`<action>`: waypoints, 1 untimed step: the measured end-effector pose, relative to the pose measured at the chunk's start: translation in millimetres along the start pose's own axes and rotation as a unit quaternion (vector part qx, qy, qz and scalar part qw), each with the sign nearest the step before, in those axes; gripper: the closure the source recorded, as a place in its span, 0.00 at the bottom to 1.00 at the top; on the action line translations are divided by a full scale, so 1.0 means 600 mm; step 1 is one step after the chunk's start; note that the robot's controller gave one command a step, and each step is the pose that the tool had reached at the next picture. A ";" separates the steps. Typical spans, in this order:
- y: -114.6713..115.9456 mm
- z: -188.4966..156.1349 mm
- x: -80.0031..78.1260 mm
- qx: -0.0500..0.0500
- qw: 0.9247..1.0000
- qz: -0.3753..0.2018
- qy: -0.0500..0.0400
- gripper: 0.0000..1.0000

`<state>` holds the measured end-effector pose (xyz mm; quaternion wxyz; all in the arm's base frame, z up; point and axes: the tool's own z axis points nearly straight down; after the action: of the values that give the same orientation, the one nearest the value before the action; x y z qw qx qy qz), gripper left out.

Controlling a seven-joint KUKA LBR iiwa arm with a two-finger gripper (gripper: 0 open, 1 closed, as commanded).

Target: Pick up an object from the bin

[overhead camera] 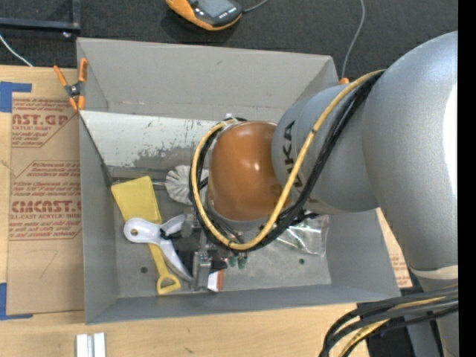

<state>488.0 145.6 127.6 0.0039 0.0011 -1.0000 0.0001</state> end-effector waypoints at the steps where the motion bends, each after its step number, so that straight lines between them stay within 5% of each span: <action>1: -0.001 -0.007 -0.003 -0.001 1.000 0.001 -0.003 0.00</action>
Offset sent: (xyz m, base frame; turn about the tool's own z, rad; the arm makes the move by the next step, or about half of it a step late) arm 0.0024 -0.0159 -0.0576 -0.0435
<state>490.0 144.8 131.9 0.0005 0.0000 -1.0000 -0.0006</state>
